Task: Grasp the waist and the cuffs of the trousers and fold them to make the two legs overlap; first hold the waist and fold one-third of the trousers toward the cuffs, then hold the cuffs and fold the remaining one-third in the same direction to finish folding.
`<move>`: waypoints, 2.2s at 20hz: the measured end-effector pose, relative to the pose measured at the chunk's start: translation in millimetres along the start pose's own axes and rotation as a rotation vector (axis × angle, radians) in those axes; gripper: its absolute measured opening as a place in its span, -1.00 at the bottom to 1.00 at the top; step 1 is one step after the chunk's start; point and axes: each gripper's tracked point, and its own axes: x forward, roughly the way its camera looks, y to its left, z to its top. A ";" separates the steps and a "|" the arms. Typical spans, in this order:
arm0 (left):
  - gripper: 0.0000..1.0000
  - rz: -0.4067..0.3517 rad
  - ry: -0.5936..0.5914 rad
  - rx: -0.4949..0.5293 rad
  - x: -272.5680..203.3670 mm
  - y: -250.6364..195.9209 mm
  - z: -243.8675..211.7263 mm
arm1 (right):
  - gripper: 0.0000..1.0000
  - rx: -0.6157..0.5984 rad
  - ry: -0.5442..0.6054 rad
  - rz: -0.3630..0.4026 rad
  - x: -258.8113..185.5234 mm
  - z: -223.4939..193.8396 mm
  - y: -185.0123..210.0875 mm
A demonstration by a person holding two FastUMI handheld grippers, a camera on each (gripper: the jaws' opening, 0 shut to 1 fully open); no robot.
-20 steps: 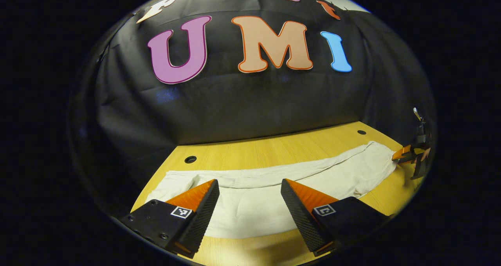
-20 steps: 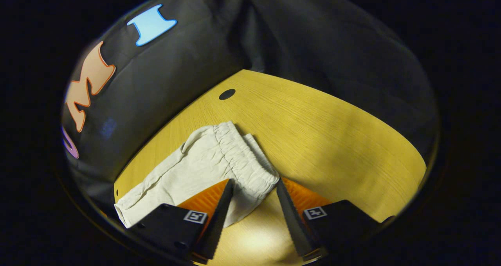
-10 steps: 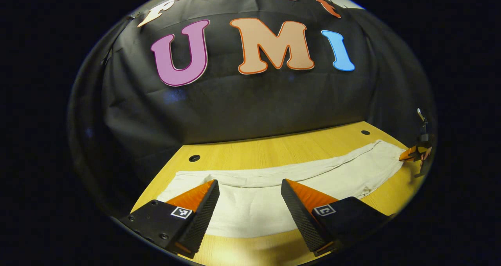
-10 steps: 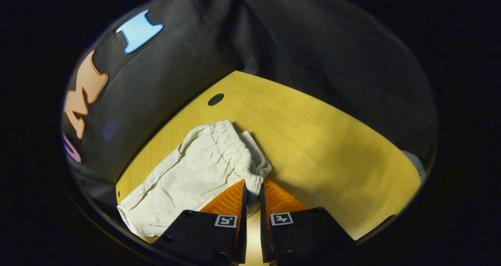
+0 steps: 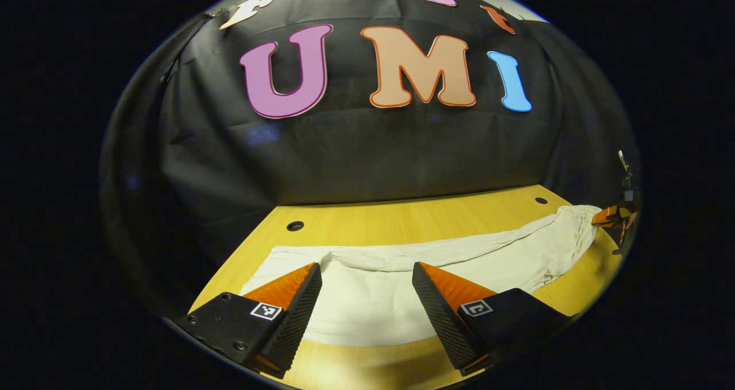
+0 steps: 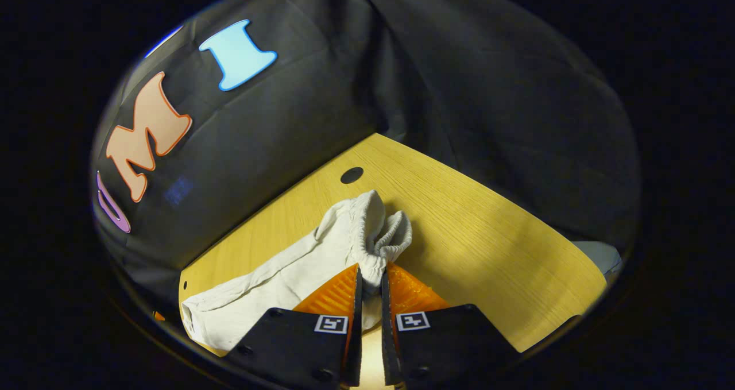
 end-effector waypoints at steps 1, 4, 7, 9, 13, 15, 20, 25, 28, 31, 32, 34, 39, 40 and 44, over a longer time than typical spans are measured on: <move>0.92 0.003 0.002 0.000 -1.8 7.9 -1.4 | -0.67 -0.017 -0.012 0.011 -4.8 3.1 8.2; 0.93 0.021 0.007 -0.012 -5.7 32.9 -8.4 | -0.67 -0.066 -0.043 0.058 -17.4 7.6 31.3; 0.93 0.037 0.005 -0.044 -10.6 53.9 -13.3 | -0.66 -0.112 -0.063 0.119 -29.3 6.6 58.6; 0.93 0.046 0.011 -0.062 -13.0 66.6 -19.8 | -0.66 -0.141 -0.069 0.163 -35.6 4.3 83.6; 0.94 0.063 0.018 -0.079 -21.1 92.4 -28.7 | -0.66 -0.185 -0.078 0.217 -48.6 -5.4 138.2; 0.94 0.075 0.019 -0.086 -24.9 105.4 -32.6 | -0.66 -0.196 -0.078 0.244 -55.0 -11.2 162.4; 0.94 0.098 0.033 -0.109 -33.5 131.9 -43.6 | -0.66 -0.229 -0.081 0.319 -65.7 -24.0 224.4; 0.94 0.112 0.039 -0.120 -40.3 152.7 -52.4 | -0.67 -0.258 -0.049 0.372 -72.0 -52.9 272.0; 0.94 0.122 0.048 -0.123 -43.1 164.5 -58.5 | -0.67 -0.296 -0.014 0.398 -70.7 -80.0 295.7; 0.94 0.127 0.061 -0.121 -45.7 175.0 -66.1 | -0.67 -0.347 0.028 0.426 -68.4 -115.6 315.4; 0.94 0.127 0.064 -0.120 -46.8 178.0 -67.5 | -0.67 -0.362 0.045 0.434 -66.7 -126.2 319.2; 0.94 0.128 0.072 -0.118 -47.8 184.1 -71.9 | -0.67 -0.395 0.085 0.450 -62.9 -150.7 327.2; 0.94 0.126 0.104 -0.114 -41.9 197.3 -83.3 | -0.67 -0.525 0.185 0.449 -47.6 -216.9 323.3; 0.94 0.121 0.112 -0.114 -39.1 199.8 -86.5 | -0.67 -0.552 0.206 0.443 -46.4 -228.8 320.5; 0.94 0.101 0.134 -0.120 -30.0 203.5 -96.3 | -0.51 -0.606 0.282 0.466 -40.3 -245.0 315.7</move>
